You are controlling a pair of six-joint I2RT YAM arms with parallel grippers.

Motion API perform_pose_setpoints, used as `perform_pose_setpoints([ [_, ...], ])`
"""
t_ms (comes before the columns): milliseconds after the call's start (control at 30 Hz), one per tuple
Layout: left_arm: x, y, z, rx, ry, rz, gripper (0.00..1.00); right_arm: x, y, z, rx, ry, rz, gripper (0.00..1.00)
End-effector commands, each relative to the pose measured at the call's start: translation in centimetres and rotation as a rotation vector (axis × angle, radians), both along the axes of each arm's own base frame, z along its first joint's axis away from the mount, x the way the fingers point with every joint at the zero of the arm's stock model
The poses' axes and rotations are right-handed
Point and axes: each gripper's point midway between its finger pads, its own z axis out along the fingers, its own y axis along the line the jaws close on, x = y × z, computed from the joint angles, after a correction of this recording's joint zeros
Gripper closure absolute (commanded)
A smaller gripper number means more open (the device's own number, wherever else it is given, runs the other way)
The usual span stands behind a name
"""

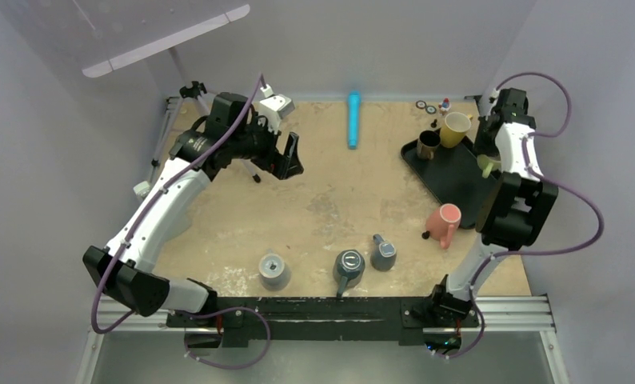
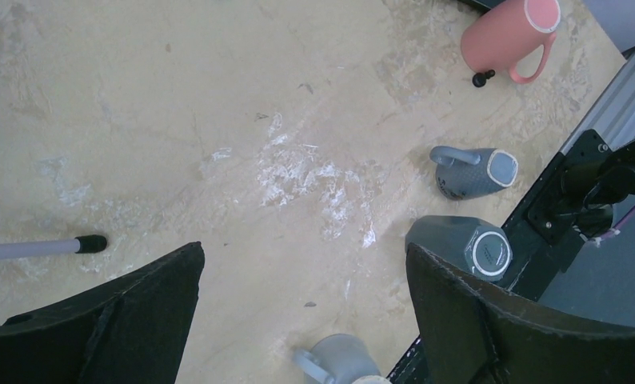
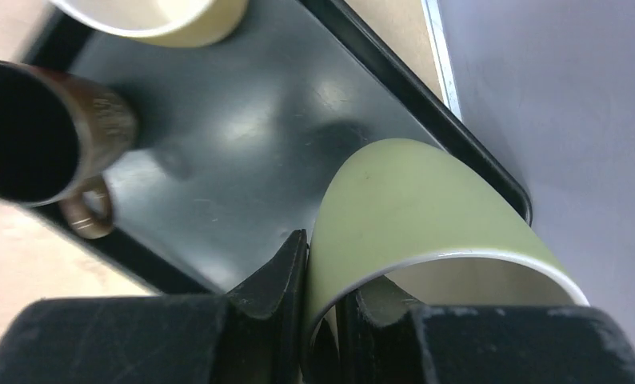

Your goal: Turn the mug right side up

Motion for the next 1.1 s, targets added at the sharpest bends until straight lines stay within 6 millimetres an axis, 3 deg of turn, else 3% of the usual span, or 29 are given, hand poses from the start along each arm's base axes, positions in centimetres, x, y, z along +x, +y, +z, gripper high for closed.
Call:
perform_pose_setpoints([
  [0,-0.3,0.7,0.4,0.02,-0.052,-0.008,0.0,2.9,-1.6,2.4,-0.114,-0.034,0.185,1.0],
  [167,0.1,0.7,0.1,0.034,-0.043,-0.002,0.0,5.0,-3.0,-0.7,-0.087,0.025,0.212,1.0],
  [433,0.9,0.7,-1.0,0.071,-0.035,-0.017,0.0,7.9,-2.5,-4.3,-0.033,0.039,0.304,1.0],
  [700,1.4,0.6,-1.6,0.088,-0.024,-0.016,0.0,8.9,-2.7,-6.1,-0.038,0.039,0.337,1.0],
  [767,1.4,0.6,-1.5,0.089,-0.029,-0.021,0.0,8.8,-2.6,-6.1,-0.028,0.039,0.344,1.0],
  [867,1.5,0.6,-1.6,0.094,-0.024,-0.022,0.0,8.3,-1.8,-4.5,0.001,0.022,0.355,1.0],
  [967,1.5,0.4,-1.2,0.084,-0.027,-0.026,0.0,7.0,-1.6,-3.3,-0.007,0.032,0.335,1.0],
  [1067,1.4,0.4,-1.0,0.079,-0.031,-0.03,0.0,5.6,-1.3,-3.4,-0.012,0.047,0.338,1.0],
])
